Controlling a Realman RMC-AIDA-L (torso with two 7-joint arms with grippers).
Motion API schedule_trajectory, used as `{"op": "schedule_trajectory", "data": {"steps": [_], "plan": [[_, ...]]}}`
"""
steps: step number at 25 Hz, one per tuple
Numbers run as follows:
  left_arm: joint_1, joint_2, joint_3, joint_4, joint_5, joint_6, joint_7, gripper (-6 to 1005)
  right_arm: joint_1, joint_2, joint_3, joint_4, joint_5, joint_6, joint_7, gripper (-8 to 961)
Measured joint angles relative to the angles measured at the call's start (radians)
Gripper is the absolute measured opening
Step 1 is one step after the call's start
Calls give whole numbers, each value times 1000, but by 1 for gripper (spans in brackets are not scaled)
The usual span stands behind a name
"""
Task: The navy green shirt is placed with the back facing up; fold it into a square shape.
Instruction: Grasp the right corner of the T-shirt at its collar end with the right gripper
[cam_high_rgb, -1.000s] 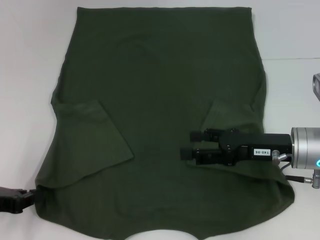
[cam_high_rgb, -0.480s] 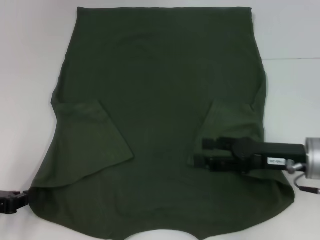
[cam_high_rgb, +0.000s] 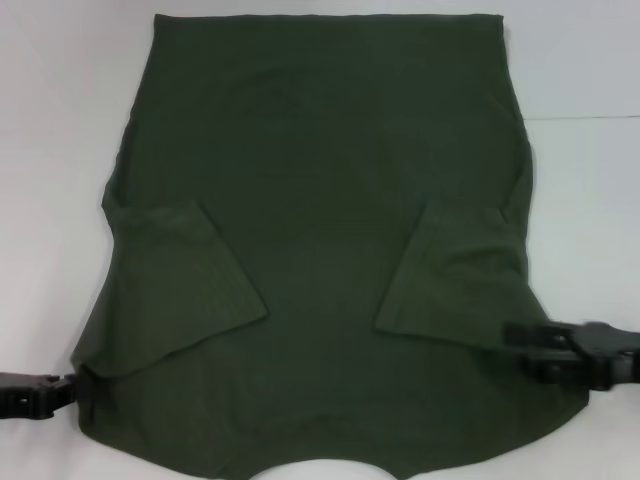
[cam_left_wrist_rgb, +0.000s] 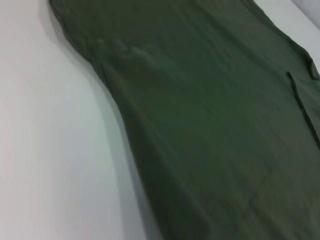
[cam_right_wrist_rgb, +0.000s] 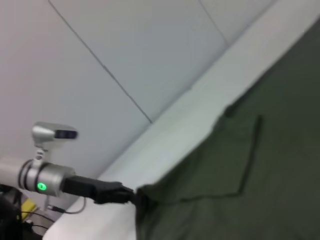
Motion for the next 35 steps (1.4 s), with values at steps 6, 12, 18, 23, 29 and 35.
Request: {"op": "schedule_trajectory", "data": {"steps": [6, 12, 18, 23, 29, 35], "plan": [[-7, -6, 2, -10, -5, 1, -2, 23, -45, -46, 38, -28, -68, -1, 106, 916], [-7, -8, 8, -10, -8, 3, -2, 21, -52, -61, 144, -31, -173, 6, 155, 916], [-6, -9, 8, -10, -8, 7, -3, 22, -60, -61, 223, -32, -232, 63, 162, 916], [-7, -9, 13, -10, -6, 8, -3, 23, -55, -52, 229, -28, -270, 97, 168, 916], [-8, -9, 15, -10, -7, 9, -3, 22, -45, -40, 223, -19, -296, 123, 176, 916], [-5, -9, 15, -10, -9, 9, -1, 21, -41, -28, 229, -19, -320, 144, 176, 915]]}}
